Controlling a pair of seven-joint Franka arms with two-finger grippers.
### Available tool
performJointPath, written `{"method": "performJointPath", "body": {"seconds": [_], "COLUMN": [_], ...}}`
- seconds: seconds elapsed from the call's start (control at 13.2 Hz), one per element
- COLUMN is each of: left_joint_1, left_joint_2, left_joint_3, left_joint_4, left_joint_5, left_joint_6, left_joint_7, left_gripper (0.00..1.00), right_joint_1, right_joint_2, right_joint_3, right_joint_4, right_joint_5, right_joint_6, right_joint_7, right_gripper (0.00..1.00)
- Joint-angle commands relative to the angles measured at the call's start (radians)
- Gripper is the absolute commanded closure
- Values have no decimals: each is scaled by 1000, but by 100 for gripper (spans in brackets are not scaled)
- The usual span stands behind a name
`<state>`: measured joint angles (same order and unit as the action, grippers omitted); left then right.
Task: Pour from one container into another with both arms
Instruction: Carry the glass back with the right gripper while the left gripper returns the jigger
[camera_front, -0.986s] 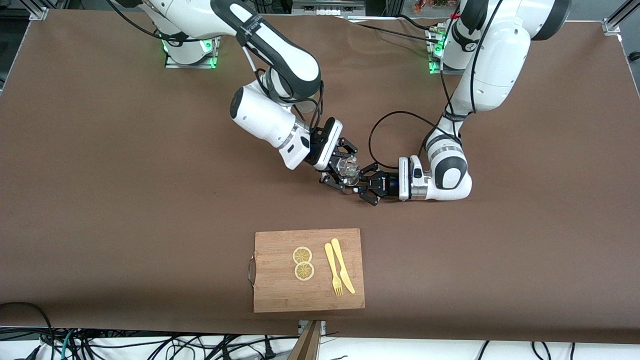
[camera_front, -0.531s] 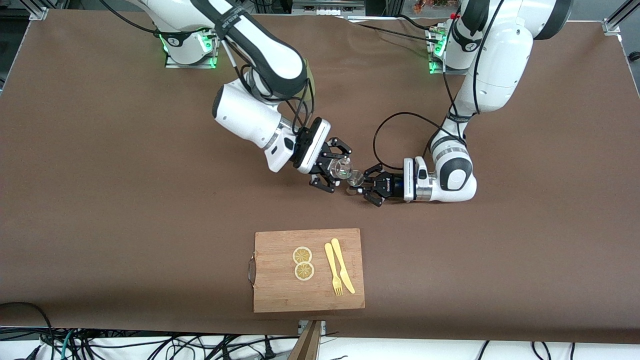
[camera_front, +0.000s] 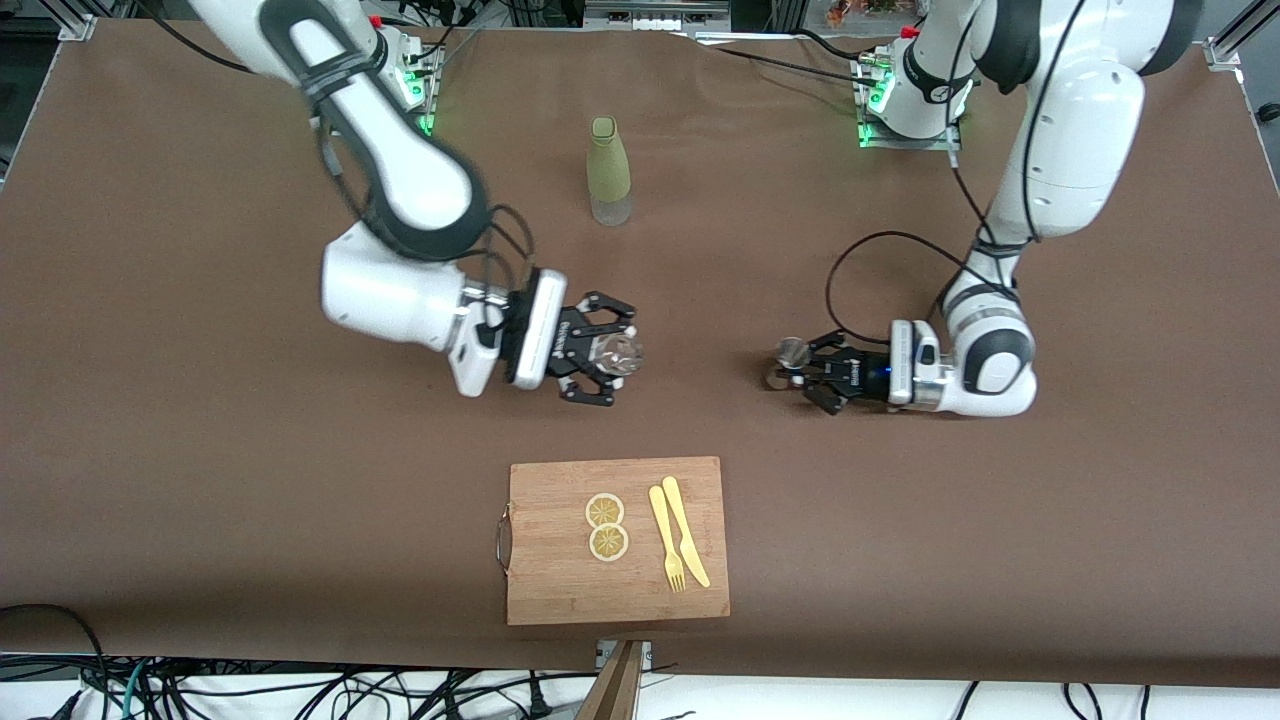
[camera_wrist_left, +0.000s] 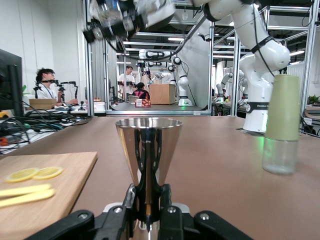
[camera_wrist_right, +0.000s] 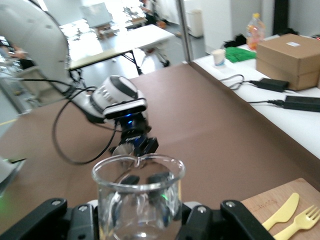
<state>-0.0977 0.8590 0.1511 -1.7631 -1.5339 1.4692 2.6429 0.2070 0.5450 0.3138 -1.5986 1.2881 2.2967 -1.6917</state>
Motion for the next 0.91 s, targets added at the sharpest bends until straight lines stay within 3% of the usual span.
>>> {"method": "performJointPath", "body": {"seconds": [0.0,0.15,0.38,0.61,0.83], "left_joint_1": [70,160,278,381,409], "left_joint_2": [-29,-29,-21,-9,18], "left_joint_3": [50,53,58,65,123], "left_joint_4": [-33,-36,-36,-35,-33], "left_joint_5": [73,159,266,359,411], "left_joint_6": [-82,-115,-165,-197,-249], "left_joint_7": [92,132,210,313,397], "left_gripper": [100,100,100,100,100], "right_joint_1": [-17,-29,-63,-104,-153], "right_joint_2": [-36,-37,-31,-23,10], "right_joint_3": [-149,-278,-410,-484,-505], "right_joint_4": [-82,-118,-178,-242,-271], "right_joint_5": [80,80,66,19,-26], "right_joint_6": [-269,-481,-669,-740,-749], "right_joint_7": [-179,-285,-416,-489,-566], "right_gripper": [100,100,100,100,100]}}
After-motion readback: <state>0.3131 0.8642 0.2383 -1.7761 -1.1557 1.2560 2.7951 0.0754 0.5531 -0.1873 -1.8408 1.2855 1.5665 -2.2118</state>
